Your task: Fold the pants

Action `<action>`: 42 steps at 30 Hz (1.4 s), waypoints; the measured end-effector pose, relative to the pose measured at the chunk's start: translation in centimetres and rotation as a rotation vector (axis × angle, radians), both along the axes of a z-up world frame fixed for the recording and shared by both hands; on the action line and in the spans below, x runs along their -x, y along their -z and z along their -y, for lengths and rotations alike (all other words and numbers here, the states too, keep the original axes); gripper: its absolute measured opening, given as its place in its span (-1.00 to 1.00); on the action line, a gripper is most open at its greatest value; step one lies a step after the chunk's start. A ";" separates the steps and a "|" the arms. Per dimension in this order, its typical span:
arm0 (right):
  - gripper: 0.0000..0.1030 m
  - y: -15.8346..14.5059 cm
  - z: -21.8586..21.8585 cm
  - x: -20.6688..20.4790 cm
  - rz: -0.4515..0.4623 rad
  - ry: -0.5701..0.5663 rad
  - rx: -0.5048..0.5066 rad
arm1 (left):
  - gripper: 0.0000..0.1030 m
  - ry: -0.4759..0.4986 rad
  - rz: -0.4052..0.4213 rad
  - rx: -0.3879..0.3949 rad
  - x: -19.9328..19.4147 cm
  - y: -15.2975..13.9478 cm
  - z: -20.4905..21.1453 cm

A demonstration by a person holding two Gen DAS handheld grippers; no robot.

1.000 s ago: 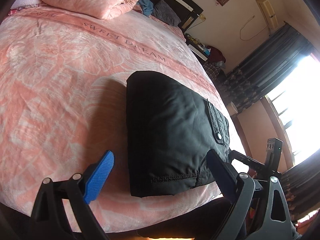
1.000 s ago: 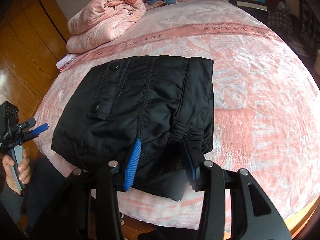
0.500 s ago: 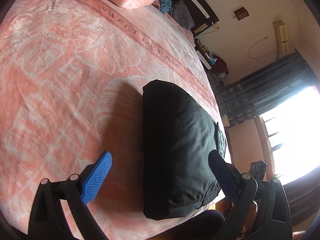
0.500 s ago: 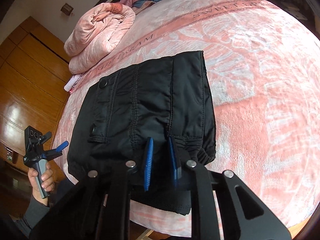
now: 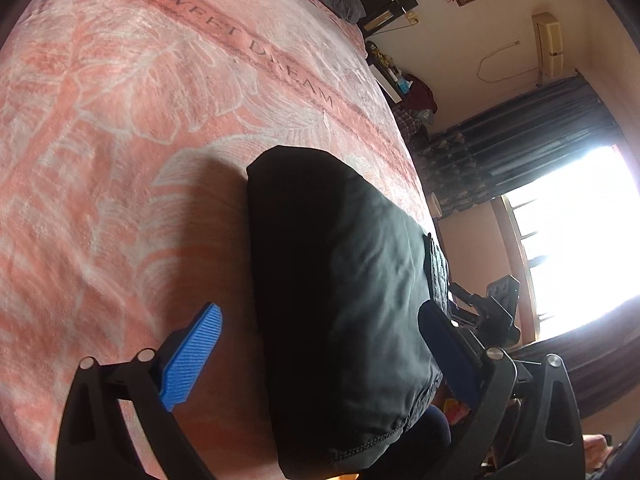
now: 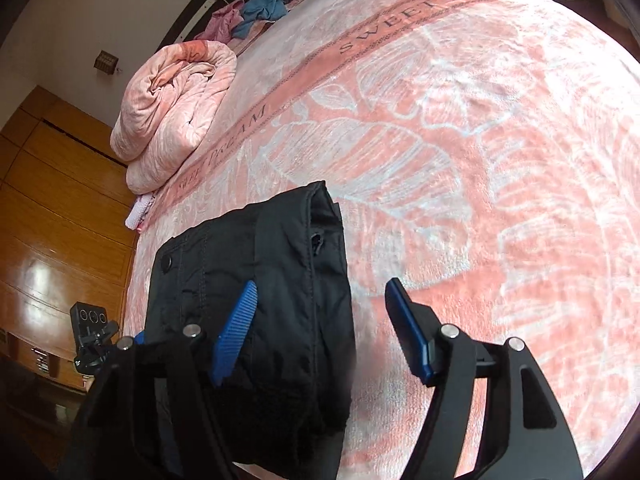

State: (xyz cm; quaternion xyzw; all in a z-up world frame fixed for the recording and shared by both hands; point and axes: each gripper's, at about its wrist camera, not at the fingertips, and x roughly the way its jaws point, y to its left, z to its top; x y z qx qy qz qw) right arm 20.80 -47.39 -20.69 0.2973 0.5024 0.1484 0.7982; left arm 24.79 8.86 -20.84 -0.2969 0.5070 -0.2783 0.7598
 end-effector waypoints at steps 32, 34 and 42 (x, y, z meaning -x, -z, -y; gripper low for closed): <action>0.96 4.7 -5.0 -0.2 -0.270 -0.217 -0.311 | 0.93 0.176 -0.266 0.174 -3.3 6.9 3.5; 0.96 4.7 -5.0 -0.1 -0.268 -0.220 -0.304 | 0.93 0.170 -0.264 0.165 -3.1 6.9 3.4; 0.96 4.6 -5.0 0.3 -0.246 -0.218 -0.304 | 0.82 0.164 -0.225 0.144 -3.2 6.5 3.7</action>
